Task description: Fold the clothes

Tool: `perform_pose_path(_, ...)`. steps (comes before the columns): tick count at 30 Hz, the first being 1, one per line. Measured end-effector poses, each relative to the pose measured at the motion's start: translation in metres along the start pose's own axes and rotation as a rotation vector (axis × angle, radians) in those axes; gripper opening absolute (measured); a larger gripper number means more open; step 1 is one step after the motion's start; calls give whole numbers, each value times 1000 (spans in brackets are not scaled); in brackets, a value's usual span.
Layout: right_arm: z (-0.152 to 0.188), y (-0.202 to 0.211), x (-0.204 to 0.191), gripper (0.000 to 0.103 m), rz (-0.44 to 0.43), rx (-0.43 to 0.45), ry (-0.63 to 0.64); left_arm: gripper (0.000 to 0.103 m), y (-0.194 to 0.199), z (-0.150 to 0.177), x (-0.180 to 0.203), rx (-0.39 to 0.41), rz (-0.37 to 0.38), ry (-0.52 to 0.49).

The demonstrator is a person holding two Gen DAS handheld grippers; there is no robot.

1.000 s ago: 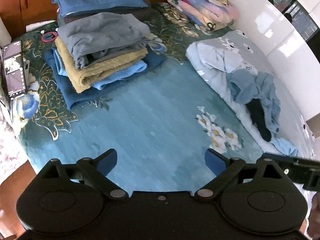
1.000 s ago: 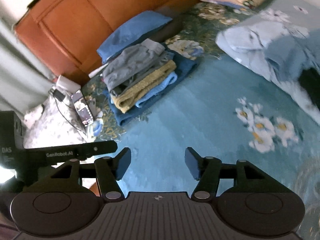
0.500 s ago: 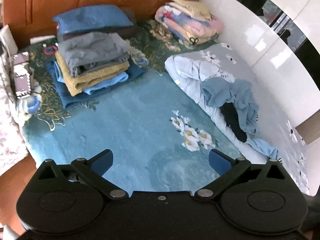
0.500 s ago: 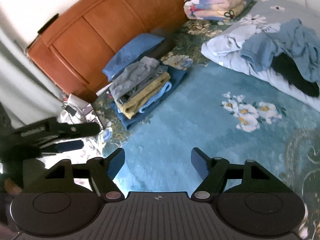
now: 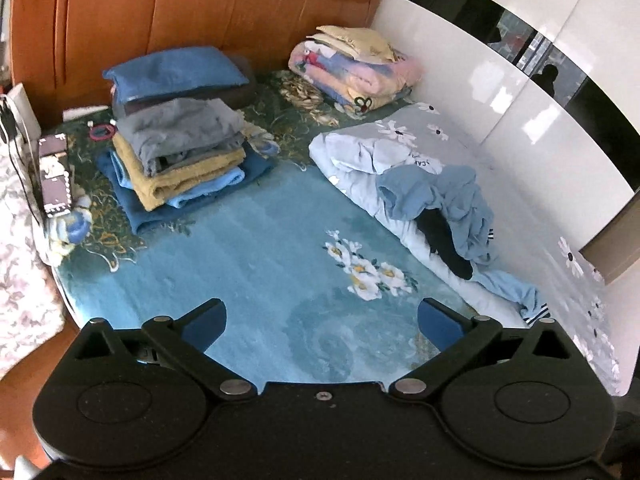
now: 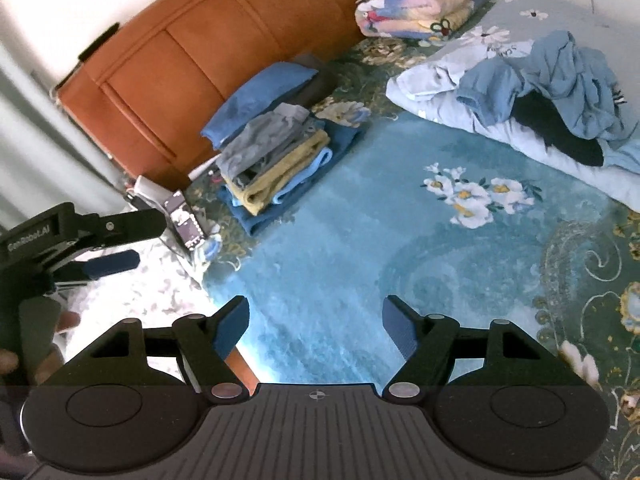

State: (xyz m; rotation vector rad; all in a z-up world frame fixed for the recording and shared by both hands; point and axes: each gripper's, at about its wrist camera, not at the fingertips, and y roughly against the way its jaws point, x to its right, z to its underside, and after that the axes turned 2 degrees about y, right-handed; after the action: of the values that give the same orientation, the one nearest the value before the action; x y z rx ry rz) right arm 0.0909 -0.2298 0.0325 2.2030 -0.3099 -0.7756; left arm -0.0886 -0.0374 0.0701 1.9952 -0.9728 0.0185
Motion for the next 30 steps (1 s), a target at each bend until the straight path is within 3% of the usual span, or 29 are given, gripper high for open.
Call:
perform_pose_path(11, 28, 21, -51, 72, 71, 14, 52, 101, 36, 18, -16, 56, 5, 2)
perform_pose_path(17, 27, 30, -68, 72, 156, 44, 156, 101, 35, 27, -10, 19, -35, 3)
perform_pose_path(18, 24, 31, -69, 72, 171, 56, 163, 101, 36, 28, -7, 26, -44, 1)
perform_pose_path(20, 19, 30, -70, 83, 201, 72, 169, 101, 39, 28, 0, 50, -66, -3)
perform_pose_path(26, 2, 27, -68, 82, 202, 85, 211, 101, 39, 31, 33, 108, -150, 1)
perform_pose_path(30, -3, 31, -62, 83, 195, 89, 281, 101, 35, 41, 59, 107, -203, -22)
